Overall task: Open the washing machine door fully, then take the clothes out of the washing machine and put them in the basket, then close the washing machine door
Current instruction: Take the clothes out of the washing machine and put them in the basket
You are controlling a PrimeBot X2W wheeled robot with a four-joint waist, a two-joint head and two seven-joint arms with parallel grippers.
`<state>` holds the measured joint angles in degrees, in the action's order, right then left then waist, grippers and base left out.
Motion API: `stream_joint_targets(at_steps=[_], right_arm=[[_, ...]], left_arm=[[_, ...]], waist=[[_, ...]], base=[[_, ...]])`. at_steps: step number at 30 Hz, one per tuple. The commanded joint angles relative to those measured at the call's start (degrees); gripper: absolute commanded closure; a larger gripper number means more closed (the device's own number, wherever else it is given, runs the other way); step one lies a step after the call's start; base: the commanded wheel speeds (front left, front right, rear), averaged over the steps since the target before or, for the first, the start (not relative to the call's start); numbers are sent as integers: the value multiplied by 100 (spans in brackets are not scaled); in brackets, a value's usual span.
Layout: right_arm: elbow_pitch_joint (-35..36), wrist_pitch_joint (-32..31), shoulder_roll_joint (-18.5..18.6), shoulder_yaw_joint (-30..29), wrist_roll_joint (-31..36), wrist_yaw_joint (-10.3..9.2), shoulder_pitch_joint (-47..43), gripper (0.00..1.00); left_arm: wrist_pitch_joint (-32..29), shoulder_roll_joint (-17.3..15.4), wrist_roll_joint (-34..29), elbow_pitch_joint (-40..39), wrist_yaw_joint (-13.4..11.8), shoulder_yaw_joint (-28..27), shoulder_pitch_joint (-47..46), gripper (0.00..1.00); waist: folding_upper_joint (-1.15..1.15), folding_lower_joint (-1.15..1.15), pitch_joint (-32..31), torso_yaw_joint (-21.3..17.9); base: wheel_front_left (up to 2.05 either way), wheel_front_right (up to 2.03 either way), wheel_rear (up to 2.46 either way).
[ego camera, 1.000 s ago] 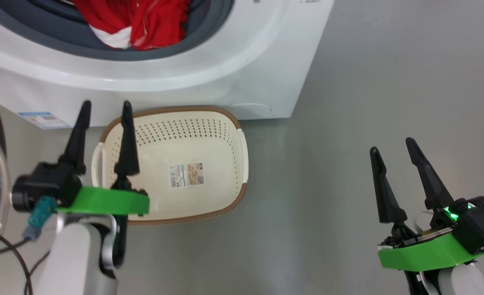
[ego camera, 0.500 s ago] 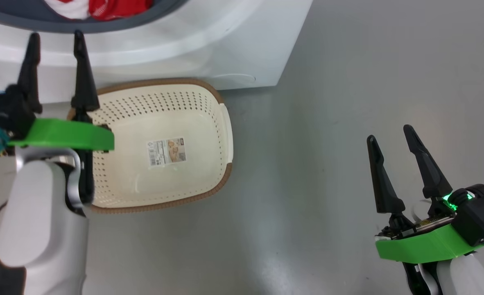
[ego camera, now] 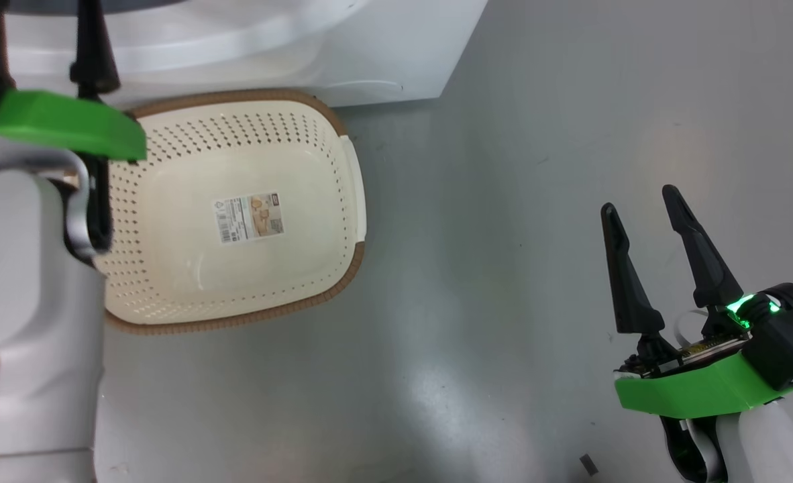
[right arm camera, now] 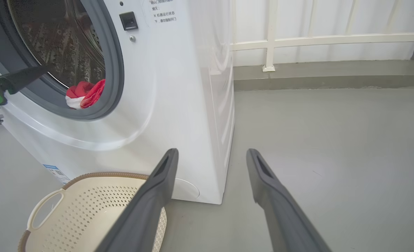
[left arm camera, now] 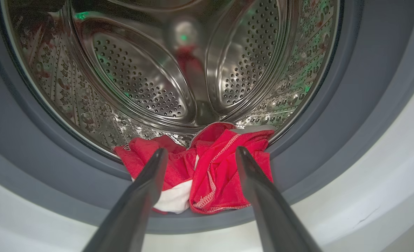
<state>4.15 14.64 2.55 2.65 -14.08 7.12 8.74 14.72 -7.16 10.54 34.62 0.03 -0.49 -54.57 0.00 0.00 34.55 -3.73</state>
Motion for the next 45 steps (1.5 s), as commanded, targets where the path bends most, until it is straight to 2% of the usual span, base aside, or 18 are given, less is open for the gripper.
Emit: stream_joint_targets(at_steps=[1, 12, 14, 23, 31, 36, 37, 38, 39, 40, 45], right_arm=[[161, 36, 32, 124, 50, 36, 45, 0], [163, 36, 32, 173, 30, 36, 185, 0], [162, 36, 32, 195, 17, 36, 215, 0], [130, 36, 32, 262, -46, 36, 298, 0], [138, 36, 32, 307, -119, 36, 335, 0], [147, 36, 32, 322, -164, 36, 341, 0], [143, 36, 32, 328, -169, 36, 345, 0], [141, 36, 32, 330, -177, 36, 351, 0], [142, 36, 32, 327, -186, 36, 357, 0], [144, 36, 32, 323, -189, 36, 363, 0], [142, 36, 32, 291, -184, 36, 383, 0]], left_arm=[[28, -295, -72, -27, -13, -122, -111, 0], [-41, -715, -438, 1286, -363, 10, -1372, 0], [-161, -830, -581, 1692, -515, 101, -1679, 0], [-584, -1175, -1182, 2659, -820, 637, -2389, 0], [-988, -1418, -1413, 3246, -984, 875, -2640, 0], [-1064, -1428, -1336, 3458, -945, 882, -2733, 0], [-1068, -1428, -1311, 3487, -912, 880, -2742, 11], [-1070, -1429, -1282, 3512, -881, 872, -2754, 51], [-1078, -1433, -1271, 3536, -863, 880, -2764, 80], [-1079, -1433, -1253, 3556, -835, 883, -2775, 100], [-978, -1406, -1120, 3608, -704, 858, -2813, 100]], waist=[[0, 0, 85, -38], [0, 0, 435, -214], [0, 0, 502, -272], [0, 0, 621, -431], [0, 0, 685, -553], [0, 0, 713, -570], [0, 0, 714, -572], [0, 0, 718, -574], [0, 0, 720, -575], [0, 0, 722, -575], [0, 0, 738, -562]], base=[[0, 0, 0], [0, 0, 0], [0, 0, 0], [0, 0, 0], [0, 0, 0], [0, 0, 0], [0, 0, 0], [0, 0, 0], [0, 0, 0], [0, 0, 0], [0, 0, 0]])
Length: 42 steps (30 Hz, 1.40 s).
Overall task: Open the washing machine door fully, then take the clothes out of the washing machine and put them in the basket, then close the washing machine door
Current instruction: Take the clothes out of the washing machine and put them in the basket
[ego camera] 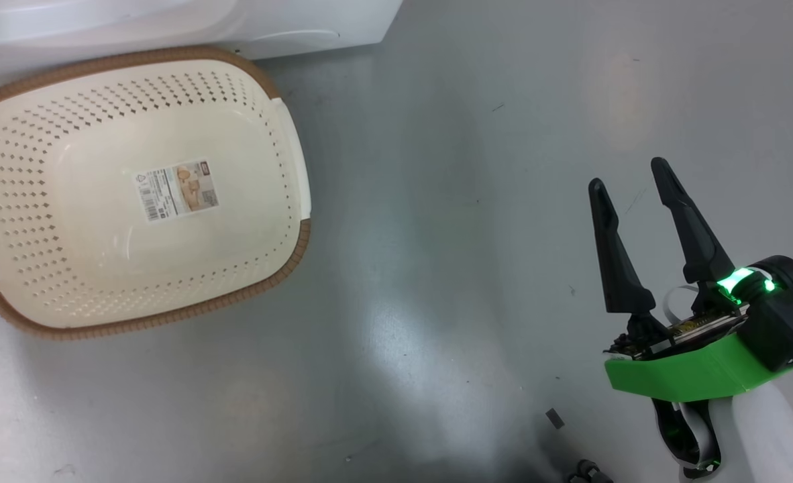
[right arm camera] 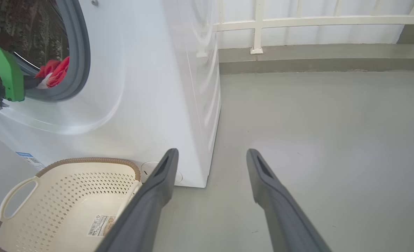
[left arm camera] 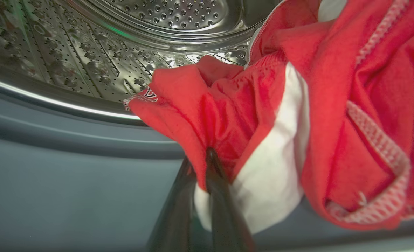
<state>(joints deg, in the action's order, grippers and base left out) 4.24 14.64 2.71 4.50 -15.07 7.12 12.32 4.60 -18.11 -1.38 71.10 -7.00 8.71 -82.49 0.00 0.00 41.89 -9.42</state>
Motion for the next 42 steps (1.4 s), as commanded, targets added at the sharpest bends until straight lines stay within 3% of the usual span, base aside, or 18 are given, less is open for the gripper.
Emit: stream_joint_targets(at_steps=[1, 11, 22, 31, 42], right_arm=[[130, 36, 17, 103, -84, 36, 27, 0], [113, 36, 17, 98, -89, 36, 45, 0], [68, 36, 17, 142, -79, 36, 76, 0], [45, 36, 17, 108, -38, 36, 44, 0], [21, 36, 17, 54, 28, 36, -108, 0]], left_arm=[[95, -298, 100, -42, 7, -70, -23, 100], [756, -178, 346, -180, 45, -136, -21, 100], [1021, -93, 492, -703, 55, -106, 342, 100], [1038, -36, 696, -1967, 109, -206, 1018, 100], [1039, 77, 744, -3649, -21, -218, 2411, 100]], waist=[[0, 0, 6, 12], [0, 0, -14, 104], [0, 0, -126, 252], [0, 0, -304, 409], [0, 0, -705, 570]], base=[[0, 0, 0], [0, 0, 0], [0, 0, 0], [0, 0, 0], [0, 0, 0]])
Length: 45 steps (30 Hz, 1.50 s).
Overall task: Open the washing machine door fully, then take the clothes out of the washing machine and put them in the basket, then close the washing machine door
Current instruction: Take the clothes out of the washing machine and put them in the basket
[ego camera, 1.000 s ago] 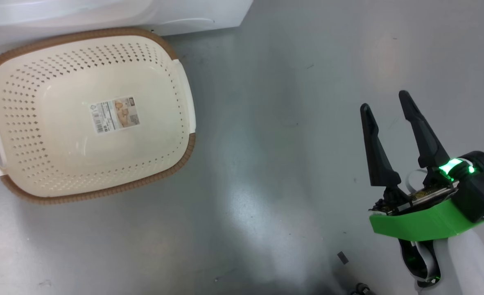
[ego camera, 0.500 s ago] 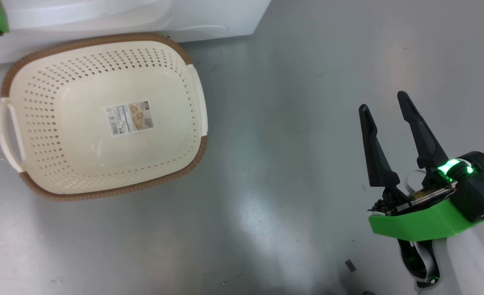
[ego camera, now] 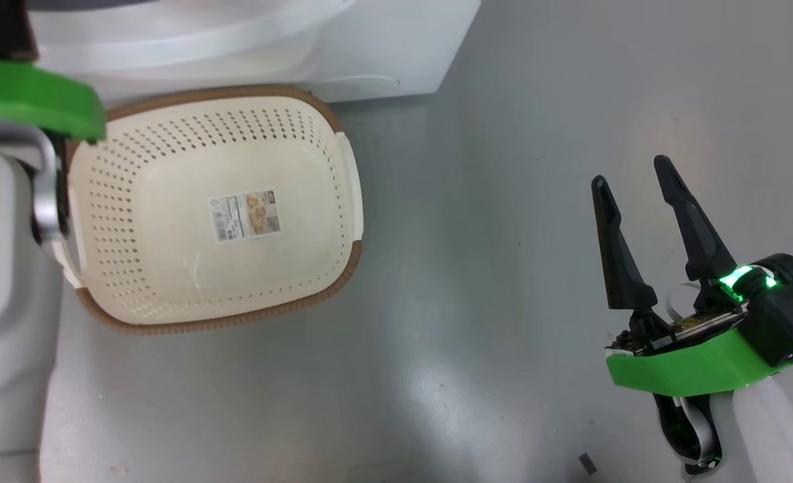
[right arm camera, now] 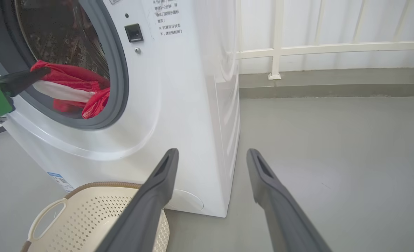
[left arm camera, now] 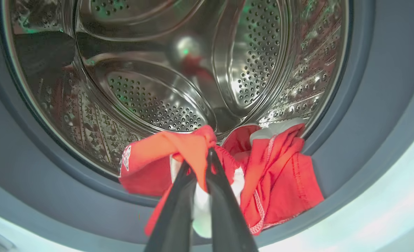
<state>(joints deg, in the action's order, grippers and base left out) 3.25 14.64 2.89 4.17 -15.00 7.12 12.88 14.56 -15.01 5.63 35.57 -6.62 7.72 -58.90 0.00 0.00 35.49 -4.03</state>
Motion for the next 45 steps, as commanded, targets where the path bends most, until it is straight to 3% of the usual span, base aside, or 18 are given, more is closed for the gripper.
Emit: stream_joint_targets(at_steps=[1, 17, 45], right_arm=[[124, 36, -2, 86, 24, 36, -173, 0], [135, 36, -2, 14, 35, 36, -354, 0], [167, 36, -2, -113, 25, 36, -567, 0]], left_arm=[[43, -227, 47, -270, -54, -117, 179, 100], [43, -92, 165, -2130, -169, -211, 1998, 100], [-168, -47, 60, -4310, -619, -86, 3651, 100]], waist=[[0, 0, -92, 36], [0, 0, -637, 141], [0, 0, -1327, 322]], base=[[0, 0, 0], [0, 0, 0], [0, 0, 0]])
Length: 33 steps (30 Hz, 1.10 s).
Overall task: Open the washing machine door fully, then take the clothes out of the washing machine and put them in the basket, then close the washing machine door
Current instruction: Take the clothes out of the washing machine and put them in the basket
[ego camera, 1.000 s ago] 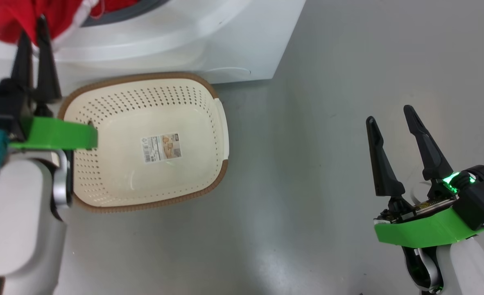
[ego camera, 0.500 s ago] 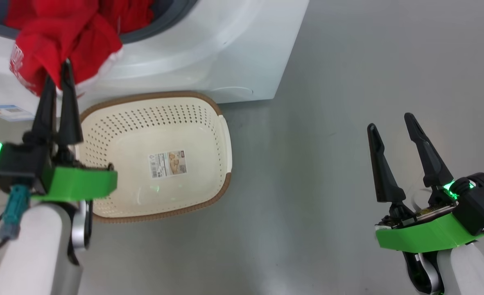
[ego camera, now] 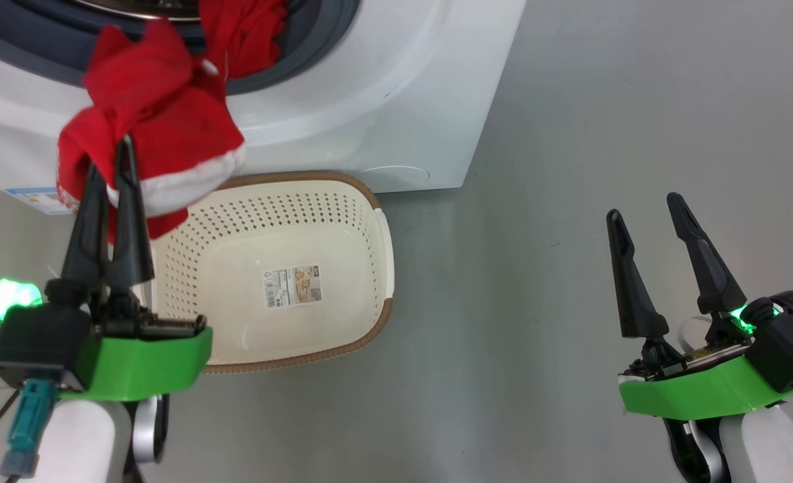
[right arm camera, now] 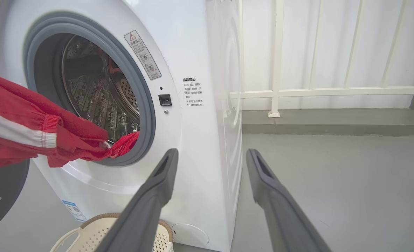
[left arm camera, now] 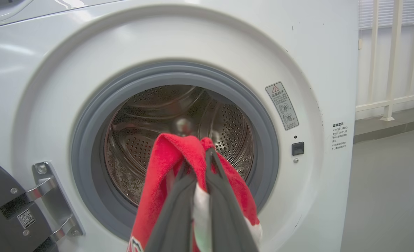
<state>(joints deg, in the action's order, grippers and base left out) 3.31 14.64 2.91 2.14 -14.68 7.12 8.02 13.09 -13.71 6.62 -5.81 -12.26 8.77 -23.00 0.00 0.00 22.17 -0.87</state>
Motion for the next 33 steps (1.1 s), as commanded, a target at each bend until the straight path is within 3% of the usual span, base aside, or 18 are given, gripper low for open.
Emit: stream_joint_targets(at_steps=[1, 7, 22, 33], right_arm=[[167, 36, -3, 95, -7, 36, -76, 0], [205, 36, -3, 127, -23, 36, -20, 0], [237, 36, -3, 167, -33, 36, 149, 0], [272, 36, -3, 236, -72, 36, 273, 0]], left_arm=[[-49, -182, -31, -177, -56, -185, 93, 100], [-114, -105, 92, 95, -1, -73, 222, 100], [181, 240, 382, 3044, 426, 92, -631, 100], [189, 410, 321, 4138, 730, -73, -1306, 100]], waist=[[0, 0, 17, 9], [0, 0, 196, -25], [0, 0, 682, -311], [0, 0, 1109, -487]], base=[[0, 0, 0], [0, 0, 0], [0, 0, 0], [0, 0, 0]])
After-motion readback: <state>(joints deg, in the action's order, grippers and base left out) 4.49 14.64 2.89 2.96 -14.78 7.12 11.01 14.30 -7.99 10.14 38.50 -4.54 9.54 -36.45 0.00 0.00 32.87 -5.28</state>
